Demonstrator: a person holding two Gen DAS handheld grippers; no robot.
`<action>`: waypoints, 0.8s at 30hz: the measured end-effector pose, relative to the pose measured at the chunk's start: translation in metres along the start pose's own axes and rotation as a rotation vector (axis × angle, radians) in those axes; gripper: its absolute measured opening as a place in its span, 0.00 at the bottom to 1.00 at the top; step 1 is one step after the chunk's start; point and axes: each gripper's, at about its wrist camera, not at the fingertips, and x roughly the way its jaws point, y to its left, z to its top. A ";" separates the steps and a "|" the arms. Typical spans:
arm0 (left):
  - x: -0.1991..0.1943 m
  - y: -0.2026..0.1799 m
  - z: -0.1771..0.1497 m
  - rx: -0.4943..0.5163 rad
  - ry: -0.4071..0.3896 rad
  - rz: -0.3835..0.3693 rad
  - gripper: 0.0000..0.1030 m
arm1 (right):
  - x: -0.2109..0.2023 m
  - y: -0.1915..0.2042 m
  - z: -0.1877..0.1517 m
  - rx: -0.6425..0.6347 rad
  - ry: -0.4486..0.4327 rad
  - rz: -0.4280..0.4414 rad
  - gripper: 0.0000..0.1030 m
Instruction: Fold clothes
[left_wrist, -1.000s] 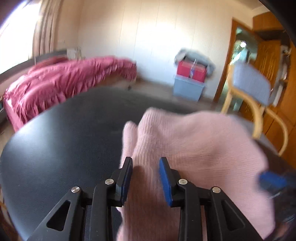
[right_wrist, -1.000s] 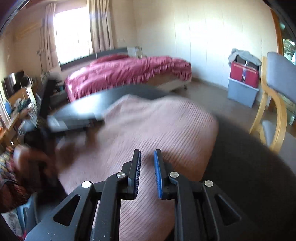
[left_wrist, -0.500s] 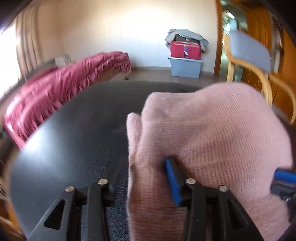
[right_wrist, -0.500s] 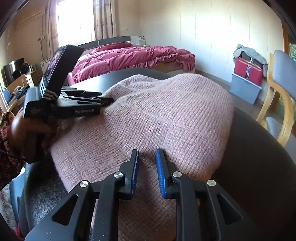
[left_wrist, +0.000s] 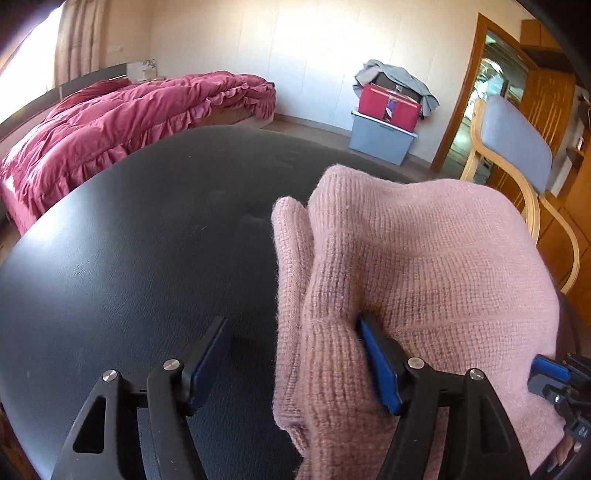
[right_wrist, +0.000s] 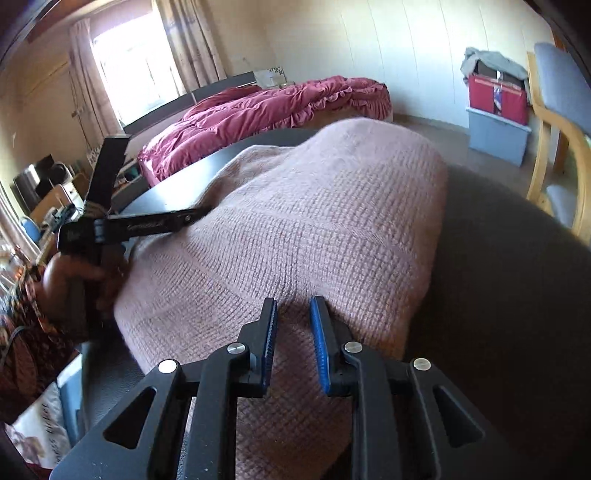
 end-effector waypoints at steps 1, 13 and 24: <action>-0.004 -0.001 -0.004 -0.002 -0.002 0.011 0.70 | 0.000 -0.003 0.001 0.011 0.000 0.013 0.20; -0.050 0.021 -0.046 -0.030 -0.072 0.193 0.76 | 0.048 0.018 0.043 -0.148 0.048 0.002 0.20; -0.076 0.124 -0.076 -0.582 -0.048 -0.264 0.73 | 0.008 -0.009 0.067 -0.018 -0.125 0.053 0.83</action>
